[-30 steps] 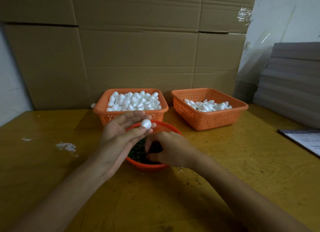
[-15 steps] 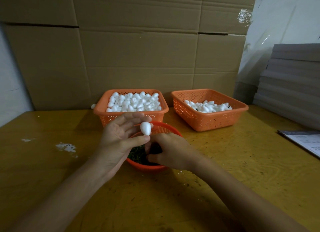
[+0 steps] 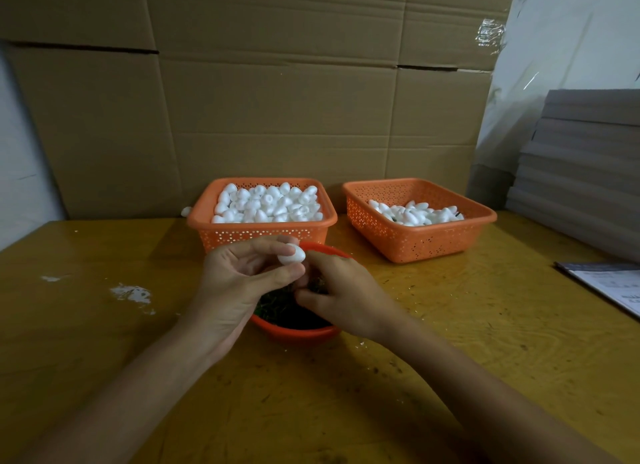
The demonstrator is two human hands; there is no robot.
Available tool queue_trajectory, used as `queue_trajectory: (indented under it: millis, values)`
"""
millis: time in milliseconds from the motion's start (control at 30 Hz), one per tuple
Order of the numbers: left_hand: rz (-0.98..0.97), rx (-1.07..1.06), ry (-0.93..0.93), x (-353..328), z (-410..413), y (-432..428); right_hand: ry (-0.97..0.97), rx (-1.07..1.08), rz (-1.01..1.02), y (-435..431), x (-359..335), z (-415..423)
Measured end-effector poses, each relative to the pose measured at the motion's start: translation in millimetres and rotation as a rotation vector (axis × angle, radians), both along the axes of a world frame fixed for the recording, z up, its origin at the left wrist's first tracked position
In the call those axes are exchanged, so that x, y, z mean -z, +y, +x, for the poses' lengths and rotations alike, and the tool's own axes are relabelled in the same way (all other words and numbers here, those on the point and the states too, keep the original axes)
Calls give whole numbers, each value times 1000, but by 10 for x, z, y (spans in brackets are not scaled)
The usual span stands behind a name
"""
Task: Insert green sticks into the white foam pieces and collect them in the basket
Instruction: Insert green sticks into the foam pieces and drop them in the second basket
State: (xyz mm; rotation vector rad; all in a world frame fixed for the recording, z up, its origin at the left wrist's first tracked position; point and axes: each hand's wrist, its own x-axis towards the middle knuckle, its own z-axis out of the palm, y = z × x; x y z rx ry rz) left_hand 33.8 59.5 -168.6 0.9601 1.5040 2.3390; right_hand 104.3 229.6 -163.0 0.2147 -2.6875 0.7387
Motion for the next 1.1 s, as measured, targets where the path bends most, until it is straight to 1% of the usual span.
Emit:
queue_trajectory:
  millis: [133, 233, 300, 433, 600, 667, 800, 967, 1033, 1100]
  values:
    - [5, 6, -9, 2, -9, 1, -30, 29, -275, 44, -64, 10]
    - [16, 16, -13, -5, -9, -1, -61, -3, -497, 92, -110, 18]
    - [41, 47, -29, -24, -1, 2, -97, -25, -607, 127, -137, 28]
    - [81, 53, -63, -33, 2, 18, -181, -50, -705, 187, -172, 44]
    - [78, 17, -90, -27, -5, 26, -237, -92, -825, 220, -205, 76]
    - [81, 4, -104, -31, -13, 29, -256, -97, -845, 229, -219, 81]
    - [79, -14, -103, -19, -34, 42, -325, -95, -816, 224, -226, 53]
    - [75, -17, -99, -15, -27, 49, -511, -114, -613, 212, -286, 0]
    - [69, -31, -97, -6, -22, 55, -517, -112, -591, 219, -287, -9]
    - [57, -52, -98, -1, -16, 60, -453, -110, -640, 237, -269, 1]
